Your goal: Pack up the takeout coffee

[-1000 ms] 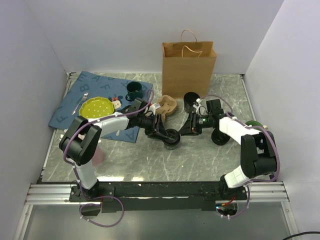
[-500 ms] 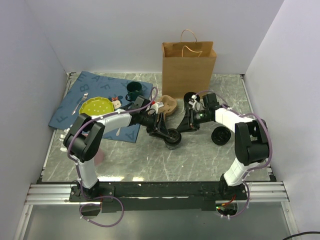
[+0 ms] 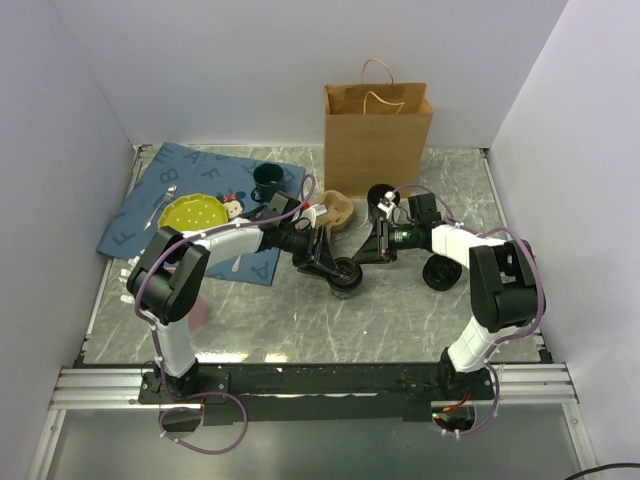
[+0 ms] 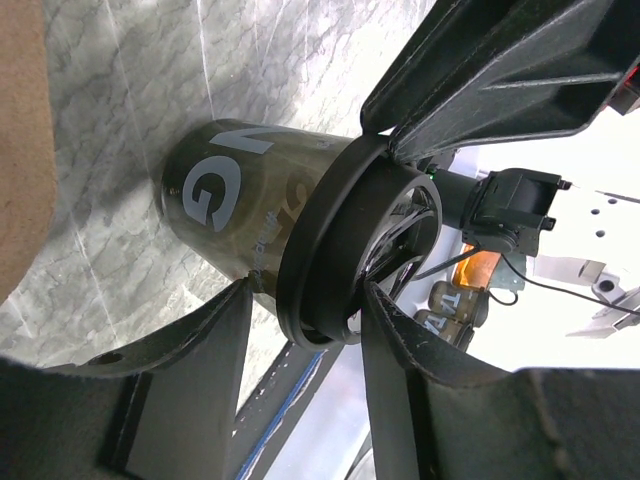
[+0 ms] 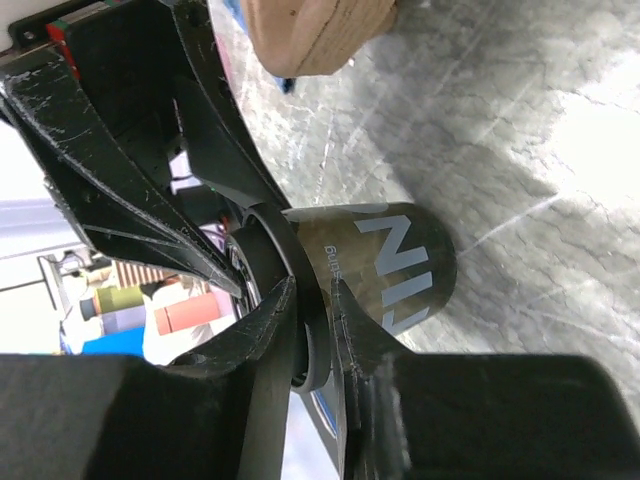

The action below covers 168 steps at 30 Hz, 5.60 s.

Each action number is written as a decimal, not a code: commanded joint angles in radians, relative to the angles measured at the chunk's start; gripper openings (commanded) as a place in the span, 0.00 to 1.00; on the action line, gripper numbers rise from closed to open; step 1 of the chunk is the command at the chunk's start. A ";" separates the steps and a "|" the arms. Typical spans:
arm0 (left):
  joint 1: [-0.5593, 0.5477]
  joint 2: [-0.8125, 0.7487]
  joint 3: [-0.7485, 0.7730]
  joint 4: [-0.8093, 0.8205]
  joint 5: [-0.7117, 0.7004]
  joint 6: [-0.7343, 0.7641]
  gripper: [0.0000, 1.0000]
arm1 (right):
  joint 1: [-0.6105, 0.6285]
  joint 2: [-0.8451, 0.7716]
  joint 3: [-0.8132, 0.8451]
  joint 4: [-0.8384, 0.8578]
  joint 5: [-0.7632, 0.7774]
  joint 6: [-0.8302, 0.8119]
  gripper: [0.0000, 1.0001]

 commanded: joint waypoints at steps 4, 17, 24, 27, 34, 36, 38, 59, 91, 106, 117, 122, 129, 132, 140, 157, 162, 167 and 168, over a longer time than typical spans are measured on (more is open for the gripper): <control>-0.009 0.107 -0.048 -0.154 -0.371 0.111 0.50 | 0.035 0.000 -0.025 -0.139 0.133 -0.047 0.26; -0.008 0.026 0.172 -0.227 -0.183 0.053 0.69 | 0.030 -0.121 0.221 -0.355 0.259 -0.006 0.44; 0.002 0.000 0.224 -0.225 -0.123 0.023 0.81 | 0.032 -0.189 0.234 -0.423 0.309 -0.024 0.48; 0.003 -0.002 0.251 -0.224 -0.101 0.013 0.90 | 0.030 -0.215 0.262 -0.452 0.349 -0.032 0.51; 0.015 -0.089 0.311 -0.320 -0.201 0.033 0.99 | 0.107 -0.285 0.342 -0.547 0.613 0.043 0.74; 0.029 -0.124 0.307 -0.352 -0.306 0.038 0.97 | 0.160 -0.304 0.354 -0.567 0.685 0.091 0.77; 0.040 -0.190 0.267 -0.383 -0.383 0.035 0.97 | 0.199 -0.298 0.377 -0.599 0.788 0.125 0.81; 0.069 -0.580 -0.085 -0.392 -0.934 -0.083 0.97 | 0.524 -0.045 0.581 -0.750 1.112 0.128 0.89; 0.080 -0.582 -0.101 -0.380 -0.960 -0.094 0.97 | 0.579 0.023 0.613 -0.813 1.198 0.146 0.93; 0.083 -0.586 -0.109 -0.369 -0.937 -0.096 0.99 | 0.579 0.069 0.546 -0.753 1.164 0.116 0.82; 0.085 -0.586 -0.094 -0.369 -0.933 -0.088 0.99 | 0.472 -0.035 0.491 -0.817 1.224 0.111 0.70; 0.085 -0.605 -0.098 -0.368 -0.936 -0.080 0.99 | 0.270 -0.106 0.467 -0.812 1.210 0.068 0.70; 0.085 -0.614 -0.100 -0.371 -0.931 -0.079 0.99 | 0.057 -0.066 0.532 -0.785 1.233 0.011 0.70; 0.085 -0.615 -0.098 -0.378 -0.937 -0.073 0.99 | -0.002 -0.023 0.581 -0.770 1.242 -0.001 0.70; 0.085 -0.617 -0.097 -0.385 -0.945 -0.065 0.99 | -0.100 0.061 0.685 -0.743 1.270 0.000 0.71; 0.085 -0.571 -0.062 -0.389 -0.971 -0.047 0.98 | -0.244 0.259 0.704 -0.788 1.149 0.002 0.72; 0.086 -0.568 -0.052 -0.388 -0.980 -0.042 0.98 | -0.255 0.250 0.745 -0.806 1.138 0.000 0.76; 0.086 -0.566 -0.045 -0.388 -0.979 -0.039 0.98 | -0.267 0.235 0.822 -0.831 1.135 0.005 0.88; 0.086 -0.569 -0.045 -0.386 -0.979 -0.039 0.98 | -0.266 0.232 0.832 -0.834 1.136 0.005 0.89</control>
